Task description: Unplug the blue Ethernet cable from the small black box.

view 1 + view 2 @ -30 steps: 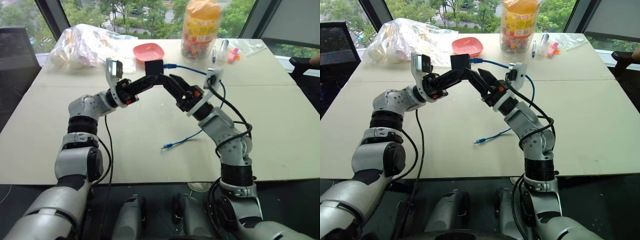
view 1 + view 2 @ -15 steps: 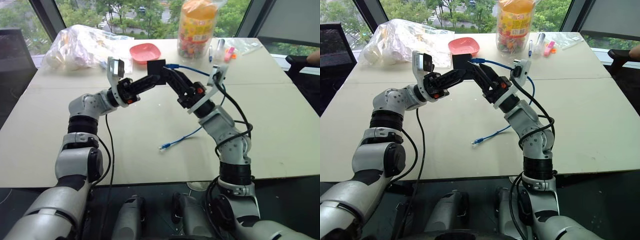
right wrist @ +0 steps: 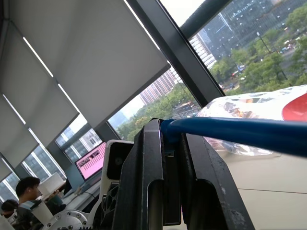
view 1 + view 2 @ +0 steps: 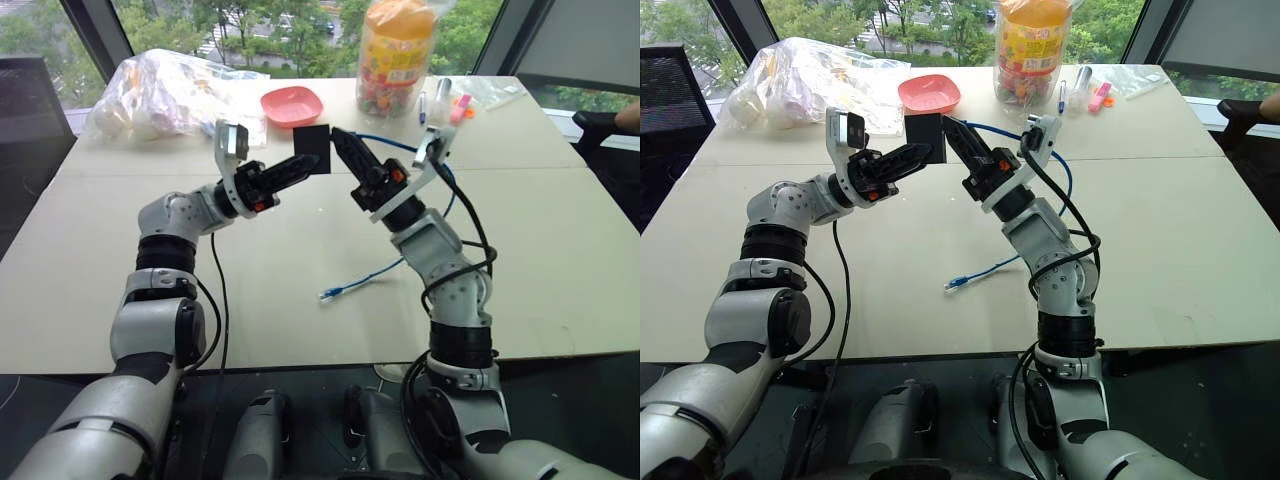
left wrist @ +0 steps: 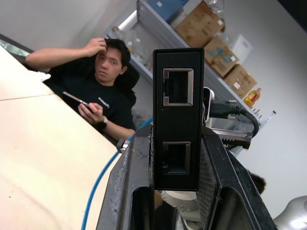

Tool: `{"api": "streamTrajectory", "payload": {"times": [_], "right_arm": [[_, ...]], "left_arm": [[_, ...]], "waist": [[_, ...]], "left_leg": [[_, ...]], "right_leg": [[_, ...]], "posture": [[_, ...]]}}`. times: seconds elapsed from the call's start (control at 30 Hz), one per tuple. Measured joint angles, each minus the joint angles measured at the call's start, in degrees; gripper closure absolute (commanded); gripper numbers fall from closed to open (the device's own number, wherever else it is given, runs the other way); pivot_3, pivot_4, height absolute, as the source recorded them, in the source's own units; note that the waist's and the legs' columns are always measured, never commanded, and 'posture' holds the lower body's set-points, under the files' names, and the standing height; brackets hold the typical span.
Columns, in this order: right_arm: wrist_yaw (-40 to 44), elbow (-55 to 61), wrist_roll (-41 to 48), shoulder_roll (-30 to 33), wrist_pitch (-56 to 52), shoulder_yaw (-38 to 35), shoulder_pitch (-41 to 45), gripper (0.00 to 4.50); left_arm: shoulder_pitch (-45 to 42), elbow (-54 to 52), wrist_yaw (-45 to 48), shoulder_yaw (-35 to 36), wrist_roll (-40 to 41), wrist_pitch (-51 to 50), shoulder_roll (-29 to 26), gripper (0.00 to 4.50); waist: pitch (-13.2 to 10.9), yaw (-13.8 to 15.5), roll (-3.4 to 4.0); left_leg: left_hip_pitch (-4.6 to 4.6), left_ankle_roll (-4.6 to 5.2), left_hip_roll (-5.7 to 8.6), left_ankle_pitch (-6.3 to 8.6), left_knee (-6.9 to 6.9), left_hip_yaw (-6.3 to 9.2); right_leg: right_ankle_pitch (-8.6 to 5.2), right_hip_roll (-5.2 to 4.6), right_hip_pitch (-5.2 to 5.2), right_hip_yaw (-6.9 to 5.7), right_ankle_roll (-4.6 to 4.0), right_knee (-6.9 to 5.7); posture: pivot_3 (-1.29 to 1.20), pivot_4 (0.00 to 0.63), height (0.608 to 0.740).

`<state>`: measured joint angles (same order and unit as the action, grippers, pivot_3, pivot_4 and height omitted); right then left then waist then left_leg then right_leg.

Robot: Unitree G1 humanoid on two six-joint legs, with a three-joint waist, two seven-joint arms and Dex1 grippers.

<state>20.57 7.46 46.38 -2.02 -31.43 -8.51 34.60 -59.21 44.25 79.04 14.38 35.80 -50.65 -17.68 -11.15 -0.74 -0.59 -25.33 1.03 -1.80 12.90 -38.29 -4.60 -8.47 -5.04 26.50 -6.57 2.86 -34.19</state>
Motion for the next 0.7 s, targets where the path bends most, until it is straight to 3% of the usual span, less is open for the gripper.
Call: {"api": "streamTrajectory", "payload": {"times": [0.7], "right_arm": [[-2.88, -4.52, 4.06, 3.15, -0.90, -0.70, 2.76, 4.47]], "left_arm": [[-2.50, 4.87, -2.01, -0.15, -0.22, 2.67, -1.13, 4.00]], "waist": [[0.00, -0.05, 0.00]], "left_leg": [[-0.01, 0.00, 0.00, 0.00, 0.03, -0.01]], "right_leg": [[0.00, 0.00, 0.01, 0.00, 0.00, 0.02]], "posture": [[0.00, 0.150, 0.740]]}}
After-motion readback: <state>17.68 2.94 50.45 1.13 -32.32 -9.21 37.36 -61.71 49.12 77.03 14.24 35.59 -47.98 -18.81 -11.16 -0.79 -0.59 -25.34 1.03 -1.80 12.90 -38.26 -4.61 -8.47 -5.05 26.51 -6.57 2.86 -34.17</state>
